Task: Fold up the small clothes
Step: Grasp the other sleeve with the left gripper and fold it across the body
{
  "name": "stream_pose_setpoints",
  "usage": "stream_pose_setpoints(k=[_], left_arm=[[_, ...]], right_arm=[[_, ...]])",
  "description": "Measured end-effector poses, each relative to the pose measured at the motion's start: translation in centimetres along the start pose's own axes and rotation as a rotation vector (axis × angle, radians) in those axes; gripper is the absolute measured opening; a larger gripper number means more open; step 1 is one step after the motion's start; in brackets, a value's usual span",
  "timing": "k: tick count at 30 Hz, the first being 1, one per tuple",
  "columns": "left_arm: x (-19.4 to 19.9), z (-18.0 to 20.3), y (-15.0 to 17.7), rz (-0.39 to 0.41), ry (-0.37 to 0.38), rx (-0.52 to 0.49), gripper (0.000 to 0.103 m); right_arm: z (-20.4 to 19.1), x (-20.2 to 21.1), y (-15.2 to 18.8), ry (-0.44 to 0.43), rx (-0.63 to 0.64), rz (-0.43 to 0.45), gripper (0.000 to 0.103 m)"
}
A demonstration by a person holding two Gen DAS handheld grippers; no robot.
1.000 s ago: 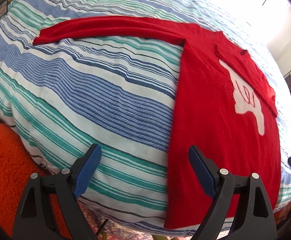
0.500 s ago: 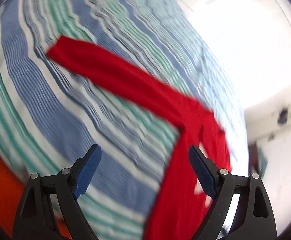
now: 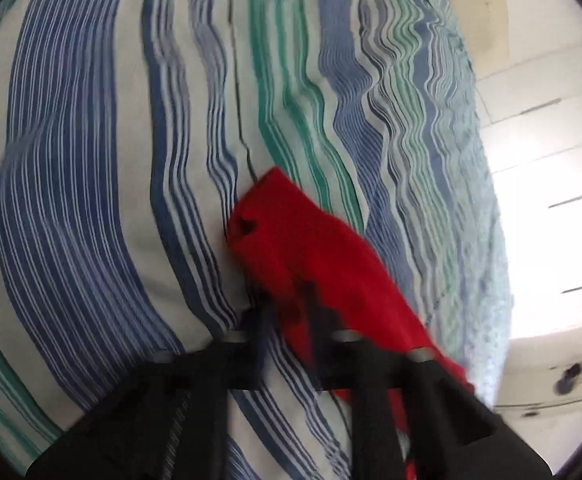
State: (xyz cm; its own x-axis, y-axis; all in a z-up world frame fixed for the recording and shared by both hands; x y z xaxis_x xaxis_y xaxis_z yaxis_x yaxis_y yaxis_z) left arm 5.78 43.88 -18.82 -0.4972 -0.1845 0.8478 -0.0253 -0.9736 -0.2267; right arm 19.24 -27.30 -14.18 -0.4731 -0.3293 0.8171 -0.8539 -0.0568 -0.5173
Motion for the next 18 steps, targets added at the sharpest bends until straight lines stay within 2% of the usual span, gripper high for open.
stream_pose_setpoints(k=[3,5,8,10,13,14,15,17,18], left_arm=[[3.0,4.3,1.1,0.101,-0.040,-0.177,0.003],[5.6,9.9,3.6,0.177,-0.030,-0.364,0.003],[9.4,20.1,10.1,0.248,0.090,-0.648,0.003],[11.2,26.9,16.7,0.263,0.207,-0.829,0.003],[11.5,33.5,27.1,0.229,0.337,-1.021,0.004],[10.8,35.1,31.0,0.184,0.367,-1.093,0.010],[9.4,36.4,35.1,0.107,0.376,-1.172,0.026],[6.3,36.6,41.4,-0.012,0.316,-1.286,0.052],[4.9,35.7,43.7,-0.048,0.258,-1.333,0.050]], right_arm=[[-0.5,-0.2,-0.1,-0.013,0.015,0.001,0.092],[-0.6,-0.1,0.0,-0.027,0.019,0.005,0.092],[-0.3,0.1,0.1,-0.050,0.005,0.008,0.092],[0.1,0.1,0.0,-0.067,-0.013,0.009,0.092],[0.7,0.4,-0.2,-0.081,-0.038,0.022,0.092],[1.0,0.5,-0.3,-0.082,-0.048,0.029,0.092],[1.3,0.7,-0.4,-0.083,-0.059,0.035,0.092],[1.9,0.9,-0.4,-0.082,-0.079,0.042,0.092],[2.1,1.0,-0.5,-0.080,-0.086,0.045,0.092]])
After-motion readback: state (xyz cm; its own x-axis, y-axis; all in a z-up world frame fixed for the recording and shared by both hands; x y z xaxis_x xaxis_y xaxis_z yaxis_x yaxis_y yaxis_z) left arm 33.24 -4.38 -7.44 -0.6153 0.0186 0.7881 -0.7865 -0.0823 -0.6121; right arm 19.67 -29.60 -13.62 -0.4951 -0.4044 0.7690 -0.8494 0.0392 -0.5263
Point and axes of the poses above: each gripper's, at about its wrist camera, not at the fingertips, and x roughly against the way its jaws point, z to its right, y to its underside, the point moved 1 cm from there along -x, roughly the way its jaws point, and after that the axes turned 4 degrees about -y, right-handed, at the moved point
